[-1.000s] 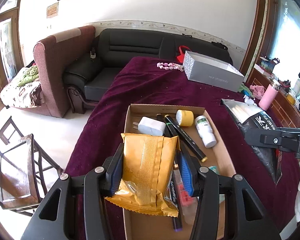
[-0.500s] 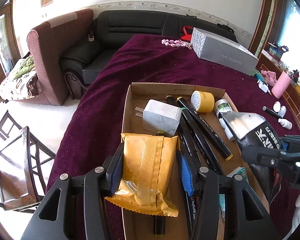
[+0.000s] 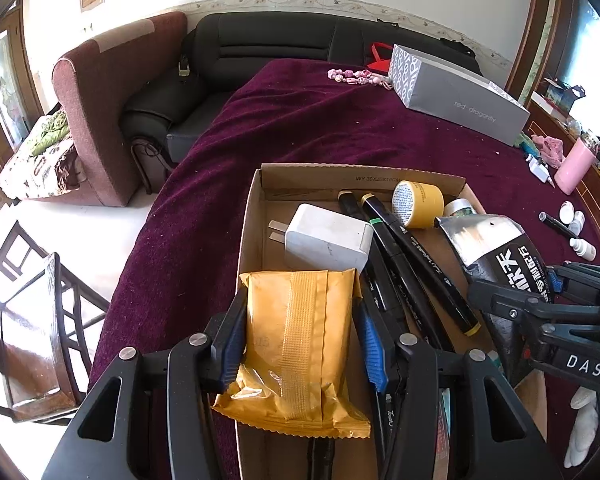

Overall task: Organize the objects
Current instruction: 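Carry both packets over the tray and release them inside, then move both grippers back toward the white bottles and black marker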

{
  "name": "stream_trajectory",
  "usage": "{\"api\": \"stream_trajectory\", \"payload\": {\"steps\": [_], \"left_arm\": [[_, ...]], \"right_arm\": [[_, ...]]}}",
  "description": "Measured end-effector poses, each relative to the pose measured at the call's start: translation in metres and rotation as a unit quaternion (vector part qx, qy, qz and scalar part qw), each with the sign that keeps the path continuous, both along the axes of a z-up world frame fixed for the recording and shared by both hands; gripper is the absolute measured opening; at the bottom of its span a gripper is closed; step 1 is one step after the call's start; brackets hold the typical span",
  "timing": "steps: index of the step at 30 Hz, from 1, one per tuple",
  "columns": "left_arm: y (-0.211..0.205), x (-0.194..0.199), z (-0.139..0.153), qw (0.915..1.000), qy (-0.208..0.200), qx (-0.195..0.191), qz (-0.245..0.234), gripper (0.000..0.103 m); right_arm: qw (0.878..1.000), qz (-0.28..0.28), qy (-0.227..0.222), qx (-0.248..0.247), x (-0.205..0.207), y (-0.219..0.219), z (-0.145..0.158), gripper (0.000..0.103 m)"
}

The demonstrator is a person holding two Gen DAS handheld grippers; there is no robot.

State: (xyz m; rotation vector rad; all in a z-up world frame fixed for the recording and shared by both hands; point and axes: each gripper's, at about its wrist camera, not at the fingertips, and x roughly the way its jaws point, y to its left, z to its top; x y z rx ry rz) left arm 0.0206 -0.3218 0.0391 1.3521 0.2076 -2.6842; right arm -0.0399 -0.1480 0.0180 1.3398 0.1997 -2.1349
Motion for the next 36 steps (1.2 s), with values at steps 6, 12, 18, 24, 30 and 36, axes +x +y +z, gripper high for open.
{"api": "stream_trajectory", "payload": {"steps": [6, 12, 18, 24, 30, 36], "left_arm": [[0.000, -0.004, -0.002, 1.0000, -0.005, 0.004, 0.004, 0.046], [-0.003, -0.004, -0.003, 0.9996, -0.009, 0.026, 0.001, 0.050], [-0.006, -0.001, -0.001, 0.9987, -0.006, 0.050, 0.003, 0.058], [-0.006, 0.008, 0.012, 0.9985, 0.010, 0.054, 0.006, 0.061], [-0.011, 0.020, 0.026, 0.9981, 0.020, 0.056, 0.018, 0.062], [-0.010, 0.041, 0.048, 0.9971, 0.043, 0.059, 0.021, 0.066]], "right_arm": [[1.000, -0.002, 0.016, 0.014, -0.003, -0.004, -0.003, 0.040], [0.999, -0.001, 0.029, 0.021, -0.003, -0.007, -0.003, 0.041], [0.999, -0.019, 0.033, 0.021, -0.006, -0.003, -0.003, 0.063], [0.999, -0.029, 0.029, 0.001, -0.008, 0.006, 0.003, 0.063], [0.999, -0.037, 0.033, -0.017, -0.004, 0.014, 0.013, 0.063], [0.997, -0.046, 0.041, -0.037, 0.001, 0.033, 0.027, 0.064]]}}
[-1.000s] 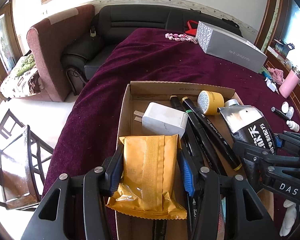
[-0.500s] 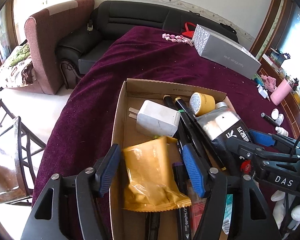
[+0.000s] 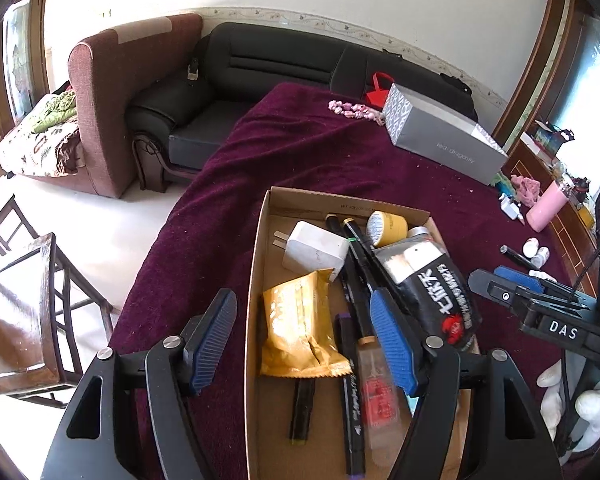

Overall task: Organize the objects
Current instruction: 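Move both grippers back toward the white bottles and black marker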

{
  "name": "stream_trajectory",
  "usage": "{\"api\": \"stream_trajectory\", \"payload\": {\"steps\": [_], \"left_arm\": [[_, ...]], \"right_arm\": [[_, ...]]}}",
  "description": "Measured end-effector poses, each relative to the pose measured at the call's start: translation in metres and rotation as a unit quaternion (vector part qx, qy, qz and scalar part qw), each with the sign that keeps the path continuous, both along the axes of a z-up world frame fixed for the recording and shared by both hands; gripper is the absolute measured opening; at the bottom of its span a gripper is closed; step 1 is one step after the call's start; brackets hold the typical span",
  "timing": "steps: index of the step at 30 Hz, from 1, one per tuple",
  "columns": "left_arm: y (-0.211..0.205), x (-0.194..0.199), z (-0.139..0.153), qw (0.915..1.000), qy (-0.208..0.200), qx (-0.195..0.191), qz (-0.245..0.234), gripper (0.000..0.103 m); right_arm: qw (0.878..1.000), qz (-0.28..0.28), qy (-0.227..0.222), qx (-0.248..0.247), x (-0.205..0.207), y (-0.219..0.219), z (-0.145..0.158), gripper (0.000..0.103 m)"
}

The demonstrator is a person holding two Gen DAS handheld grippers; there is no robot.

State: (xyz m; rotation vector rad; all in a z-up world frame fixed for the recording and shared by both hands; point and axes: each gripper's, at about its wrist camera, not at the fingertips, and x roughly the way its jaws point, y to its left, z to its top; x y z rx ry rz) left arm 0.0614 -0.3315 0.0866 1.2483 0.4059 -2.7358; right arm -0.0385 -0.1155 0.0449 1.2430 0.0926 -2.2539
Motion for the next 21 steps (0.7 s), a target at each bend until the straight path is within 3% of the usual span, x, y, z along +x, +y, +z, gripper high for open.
{"api": "stream_trajectory", "payload": {"steps": [7, 12, 16, 21], "left_arm": [[0.038, 0.013, 0.021, 0.9994, 0.019, -0.002, -0.030, 0.066], [0.089, 0.018, 0.036, 0.9964, 0.035, 0.005, -0.076, 0.066], [0.145, 0.015, 0.040, 0.9906, 0.038, 0.010, -0.131, 0.066], [0.222, 0.006, 0.018, 0.9791, 0.010, 0.008, -0.203, 0.066]], "right_arm": [[0.999, -0.026, -0.002, -0.026, 0.005, 0.041, 0.010, 0.067], [0.998, -0.052, -0.004, -0.039, 0.008, 0.084, 0.013, 0.067], [0.995, -0.085, 0.003, -0.042, 0.006, 0.126, 0.013, 0.067], [0.988, -0.145, 0.000, -0.054, -0.002, 0.193, 0.010, 0.067]]}}
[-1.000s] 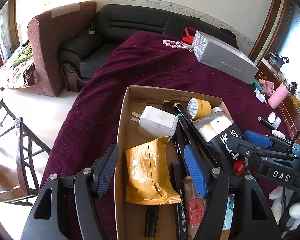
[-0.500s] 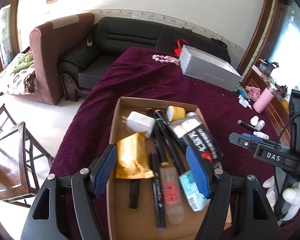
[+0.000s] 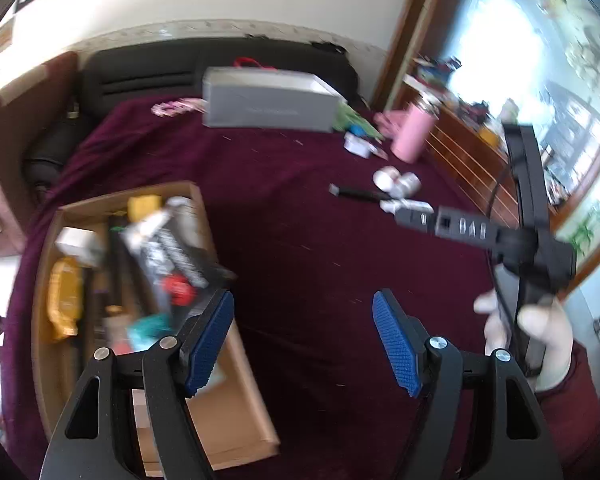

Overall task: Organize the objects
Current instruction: 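Move both grippers back toward the white bottles and black marker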

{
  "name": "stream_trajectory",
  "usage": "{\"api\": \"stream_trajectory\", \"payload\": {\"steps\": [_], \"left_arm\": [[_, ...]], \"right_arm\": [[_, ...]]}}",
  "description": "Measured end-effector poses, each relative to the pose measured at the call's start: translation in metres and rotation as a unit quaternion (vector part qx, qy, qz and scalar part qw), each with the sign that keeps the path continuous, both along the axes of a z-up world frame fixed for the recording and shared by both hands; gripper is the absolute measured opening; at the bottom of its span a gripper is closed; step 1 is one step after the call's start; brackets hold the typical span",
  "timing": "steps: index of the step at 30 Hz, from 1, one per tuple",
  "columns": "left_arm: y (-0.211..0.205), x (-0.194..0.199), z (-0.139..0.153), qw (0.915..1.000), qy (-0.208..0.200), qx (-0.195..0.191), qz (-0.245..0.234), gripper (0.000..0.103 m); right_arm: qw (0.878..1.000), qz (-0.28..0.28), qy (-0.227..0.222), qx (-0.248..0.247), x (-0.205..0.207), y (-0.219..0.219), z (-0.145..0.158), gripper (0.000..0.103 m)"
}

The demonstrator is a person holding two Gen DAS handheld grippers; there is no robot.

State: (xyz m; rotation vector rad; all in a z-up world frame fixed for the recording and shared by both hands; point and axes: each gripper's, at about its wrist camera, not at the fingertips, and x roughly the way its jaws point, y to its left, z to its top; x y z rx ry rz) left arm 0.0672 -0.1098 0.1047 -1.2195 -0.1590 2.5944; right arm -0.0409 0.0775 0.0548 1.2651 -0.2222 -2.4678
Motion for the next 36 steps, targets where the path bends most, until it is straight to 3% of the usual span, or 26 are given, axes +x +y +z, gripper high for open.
{"api": "stream_trajectory", "payload": {"steps": [5, 10, 14, 20, 24, 25, 27, 28, 29, 31, 33, 36], "left_arm": [[0.058, -0.013, -0.039, 0.9979, -0.040, 0.003, -0.050, 0.066], [0.085, -0.029, -0.079, 0.9942, -0.089, -0.003, -0.060, 0.066], [0.091, -0.037, -0.094, 0.9935, -0.102, -0.008, -0.051, 0.066], [0.089, -0.039, -0.096, 0.9952, -0.083, 0.002, -0.052, 0.070], [0.093, -0.032, -0.098, 0.9958, -0.062, 0.001, -0.068, 0.084], [0.095, -0.029, -0.098, 0.9958, -0.056, -0.005, -0.072, 0.086], [0.101, -0.025, -0.100, 0.9956, -0.045, -0.020, -0.080, 0.092], [0.103, -0.026, -0.100, 0.9954, -0.044, -0.022, -0.082, 0.094], [0.104, -0.027, -0.101, 0.9953, -0.045, -0.021, -0.083, 0.098], [0.106, -0.027, -0.101, 0.9951, -0.046, -0.018, -0.085, 0.100], [0.105, -0.026, -0.102, 0.9951, -0.046, -0.015, -0.086, 0.101], [0.102, -0.025, -0.101, 0.9952, -0.047, -0.004, -0.086, 0.101]], "right_arm": [[0.997, -0.064, 0.001, -0.033, -0.020, 0.076, -0.003, 0.072], [0.991, -0.105, -0.007, -0.082, -0.052, 0.133, -0.012, 0.074], [0.986, -0.124, -0.022, -0.106, -0.086, 0.154, -0.030, 0.074], [0.982, -0.125, -0.057, -0.131, -0.135, 0.169, -0.059, 0.074], [0.979, -0.047, -0.109, -0.163, -0.144, 0.152, -0.074, 0.076], [0.973, -0.007, -0.128, -0.191, -0.140, 0.144, -0.077, 0.076], [0.950, 0.106, -0.167, -0.243, -0.121, 0.118, -0.075, 0.076], [0.946, 0.139, -0.165, -0.242, -0.112, 0.109, -0.070, 0.076], [0.953, 0.152, -0.144, -0.221, -0.102, 0.104, -0.059, 0.076], [0.973, 0.118, -0.101, -0.170, -0.096, 0.105, -0.042, 0.076], [0.993, 0.066, -0.052, -0.083, -0.099, 0.101, -0.027, 0.076], [0.999, 0.045, -0.027, -0.013, -0.115, 0.084, -0.027, 0.076]]}}
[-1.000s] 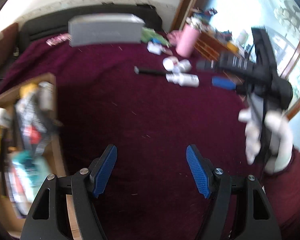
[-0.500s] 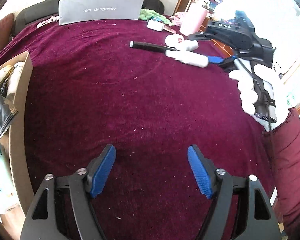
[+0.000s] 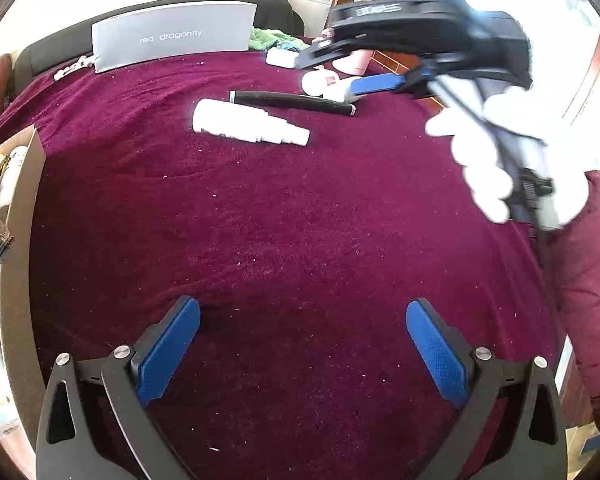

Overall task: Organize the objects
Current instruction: 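Move both grippers back toward the white bottles and black marker, then grasp the black marker with the right gripper while the left gripper approaches the white spray bottle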

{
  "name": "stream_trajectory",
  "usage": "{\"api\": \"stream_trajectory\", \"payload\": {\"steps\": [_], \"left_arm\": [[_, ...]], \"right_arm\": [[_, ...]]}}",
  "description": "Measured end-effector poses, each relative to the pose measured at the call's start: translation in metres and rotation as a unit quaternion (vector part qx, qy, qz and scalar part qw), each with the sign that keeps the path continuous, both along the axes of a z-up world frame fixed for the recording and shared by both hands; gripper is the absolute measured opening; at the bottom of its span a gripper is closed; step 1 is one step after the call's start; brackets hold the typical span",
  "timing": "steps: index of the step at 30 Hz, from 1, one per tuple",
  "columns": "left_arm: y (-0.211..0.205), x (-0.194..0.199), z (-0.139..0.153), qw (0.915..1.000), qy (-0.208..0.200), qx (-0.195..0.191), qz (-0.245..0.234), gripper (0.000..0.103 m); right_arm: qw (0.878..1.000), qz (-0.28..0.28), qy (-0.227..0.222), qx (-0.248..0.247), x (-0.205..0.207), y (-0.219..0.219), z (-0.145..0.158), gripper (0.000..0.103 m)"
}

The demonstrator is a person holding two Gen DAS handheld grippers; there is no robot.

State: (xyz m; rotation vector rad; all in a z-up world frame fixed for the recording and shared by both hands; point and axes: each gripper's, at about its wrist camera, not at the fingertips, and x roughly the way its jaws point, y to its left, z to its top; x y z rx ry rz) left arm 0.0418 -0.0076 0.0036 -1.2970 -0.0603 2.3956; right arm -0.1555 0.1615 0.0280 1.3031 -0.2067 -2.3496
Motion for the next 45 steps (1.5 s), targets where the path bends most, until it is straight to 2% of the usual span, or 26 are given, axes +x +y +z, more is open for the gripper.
{"api": "stream_trajectory", "payload": {"steps": [3, 7, 10, 13, 17, 19, 21, 22, 23, 24, 25, 27, 30, 36, 39, 42, 45], "left_arm": [[-0.002, 0.000, 0.000, 1.0000, -0.001, 0.007, 0.000, 0.101], [-0.001, 0.000, 0.000, 1.0000, -0.001, 0.005, -0.001, 0.101], [-0.002, 0.000, 0.000, 1.0000, -0.001, 0.005, -0.001, 0.101], [-0.001, -0.002, -0.001, 1.0000, -0.001, -0.002, -0.001, 0.101], [0.002, -0.002, -0.001, 0.9999, 0.000, -0.011, -0.002, 0.101], [0.002, -0.002, -0.002, 0.9999, 0.000, -0.014, -0.002, 0.101], [0.003, -0.004, -0.002, 0.9998, 0.000, -0.018, -0.002, 0.101], [0.003, -0.004, -0.002, 0.9998, 0.001, -0.019, -0.002, 0.101], [0.003, -0.003, -0.002, 0.9998, 0.001, -0.019, -0.001, 0.101], [0.002, -0.003, -0.001, 0.9998, -0.002, -0.019, 0.002, 0.101], [0.000, -0.003, 0.000, 0.9998, -0.009, -0.016, 0.005, 0.101], [-0.010, -0.009, 0.006, 0.9992, -0.029, 0.020, 0.019, 0.101], [-0.030, -0.027, 0.026, 0.9964, -0.017, 0.052, 0.065, 0.101], [-0.040, -0.091, 0.047, 0.9850, -0.004, 0.057, 0.163, 0.101], [-0.039, -0.125, 0.031, 0.9750, -0.033, 0.059, 0.211, 0.101], [-0.030, -0.150, 0.017, 0.9667, -0.041, 0.032, 0.251, 0.100], [-0.008, -0.164, 0.002, 0.9677, -0.043, -0.020, 0.248, 0.101]], "right_arm": [[1.000, 0.004, -0.015, 0.010, -0.017, -0.018, -0.012, 0.076], [0.999, 0.007, -0.042, 0.001, -0.032, -0.031, -0.025, 0.077], [0.999, 0.000, -0.034, 0.019, -0.041, -0.038, -0.027, 0.076], [0.997, -0.006, -0.031, 0.070, -0.046, -0.046, -0.030, 0.076], [0.990, 0.014, -0.033, 0.135, -0.047, -0.061, -0.043, 0.075], [0.986, 0.015, -0.021, 0.164, -0.047, -0.068, -0.045, 0.071], [0.982, 0.008, -0.016, 0.190, -0.043, -0.073, -0.045, 0.049], [0.982, 0.003, -0.021, 0.188, -0.040, -0.072, -0.043, 0.042], [0.981, -0.001, -0.025, 0.193, -0.037, -0.071, -0.042, 0.026], [0.980, -0.003, -0.029, 0.196, -0.034, -0.068, -0.042, 0.017], [0.981, -0.005, -0.036, 0.190, -0.029, -0.064, -0.041, 0.015], [0.986, -0.010, -0.053, 0.161, -0.018, -0.051, -0.040, 0.012], [0.990, -0.023, -0.060, 0.123, 0.011, -0.025, -0.040, 0.012], [0.998, -0.043, -0.048, 0.019, 0.044, 0.005, -0.044, 0.012], [0.996, -0.049, -0.053, -0.043, 0.044, 0.021, -0.048, 0.012], [0.992, -0.050, -0.072, -0.089, 0.039, 0.029, -0.052, 0.012], [0.990, -0.052, -0.079, -0.109, 0.039, 0.032, -0.053, 0.012]]}}
